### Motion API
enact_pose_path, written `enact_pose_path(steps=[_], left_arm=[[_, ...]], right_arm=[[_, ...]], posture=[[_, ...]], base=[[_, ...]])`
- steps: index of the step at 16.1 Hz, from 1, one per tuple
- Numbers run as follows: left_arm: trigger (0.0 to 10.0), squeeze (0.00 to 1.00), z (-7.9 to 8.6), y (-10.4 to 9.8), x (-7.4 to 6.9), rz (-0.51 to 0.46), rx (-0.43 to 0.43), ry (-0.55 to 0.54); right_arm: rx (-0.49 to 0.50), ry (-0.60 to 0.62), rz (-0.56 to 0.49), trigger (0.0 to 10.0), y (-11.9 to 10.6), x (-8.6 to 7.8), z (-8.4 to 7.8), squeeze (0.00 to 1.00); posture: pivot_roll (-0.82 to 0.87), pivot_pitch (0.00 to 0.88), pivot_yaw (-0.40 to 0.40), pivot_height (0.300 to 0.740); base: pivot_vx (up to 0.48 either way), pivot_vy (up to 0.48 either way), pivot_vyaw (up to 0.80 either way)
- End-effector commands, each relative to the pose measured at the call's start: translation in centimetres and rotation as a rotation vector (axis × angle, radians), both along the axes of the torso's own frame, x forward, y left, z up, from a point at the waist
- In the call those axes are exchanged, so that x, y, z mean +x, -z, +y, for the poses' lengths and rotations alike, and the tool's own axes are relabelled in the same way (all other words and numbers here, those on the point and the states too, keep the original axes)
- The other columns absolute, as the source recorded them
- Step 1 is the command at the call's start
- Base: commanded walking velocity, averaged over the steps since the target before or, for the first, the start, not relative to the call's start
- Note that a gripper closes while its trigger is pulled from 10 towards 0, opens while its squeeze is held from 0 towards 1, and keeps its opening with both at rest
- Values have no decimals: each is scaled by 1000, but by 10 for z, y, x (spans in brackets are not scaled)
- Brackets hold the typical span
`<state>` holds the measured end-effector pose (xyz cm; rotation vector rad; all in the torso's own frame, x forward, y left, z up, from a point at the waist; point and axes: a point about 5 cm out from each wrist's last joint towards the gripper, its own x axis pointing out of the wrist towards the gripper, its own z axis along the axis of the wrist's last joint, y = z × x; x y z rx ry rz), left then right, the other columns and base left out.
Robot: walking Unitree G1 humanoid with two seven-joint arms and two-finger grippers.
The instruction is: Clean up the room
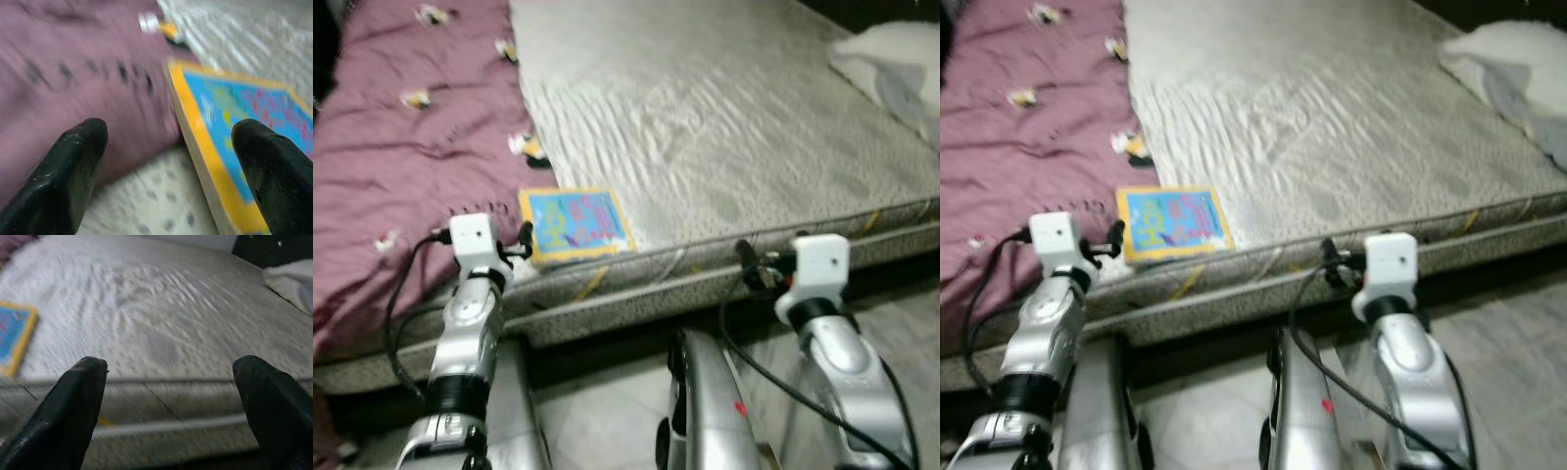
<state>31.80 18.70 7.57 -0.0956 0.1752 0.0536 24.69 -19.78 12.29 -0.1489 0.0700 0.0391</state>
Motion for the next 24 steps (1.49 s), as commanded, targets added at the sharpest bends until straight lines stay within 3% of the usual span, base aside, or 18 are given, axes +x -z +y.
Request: enact_pose_path(steps=[1, 7, 12, 13, 14, 15, 17, 24], left_arm=[[10000, 0, -4, 5, 0, 18, -21, 25], [10000, 0, -14, 9, 12, 21, -104, -5], [10000, 0, -31, 12, 18, 60, -312, 45], [8706, 0, -33, 13, 18, 60, -360, 64], [0, 0, -34, 12, 19, 43, -473, 64], [0, 0, -32, 14, 19, 49, -536, 55], [0, 0, -31, 16, 19, 61, -583, 46], [0, 0, -23, 12, 22, 28, -584, 58]], right_arm=[[-10, 10, -3, 10000, -4, -3, -6, 0], [-64, 0, 14, 10000, -10, -8, -12, 0], [-80, -3, 6, 10000, -14, -5, -14, 0], [-82, -3, 6, 10000, -14, -4, -14, 0], [-85, -4, 6, 10000, -14, -4, -14, 0], [-85, -5, 4, 10000, -14, -3, -13, 0], [-84, -8, 1, 10000, -15, -1, -11, 0], [-80, -8, -12, 10000, -14, 6, -8, 0]], posture=[[-188, 62, -58, 453], [-230, 59, -89, 453], [-242, 47, -94, 453], [-241, 47, -93, 453], [-237, 44, -93, 453], [-233, 42, -92, 453], [-230, 39, -91, 453], [-207, 20, -83, 453]], base=[[0, 0, 0], [0, 0, 0], [0, 0, 0], [0, 0, 0], [0, 0, 0], [0, 0, 0], [0, 0, 0], [0, 0, 0]])
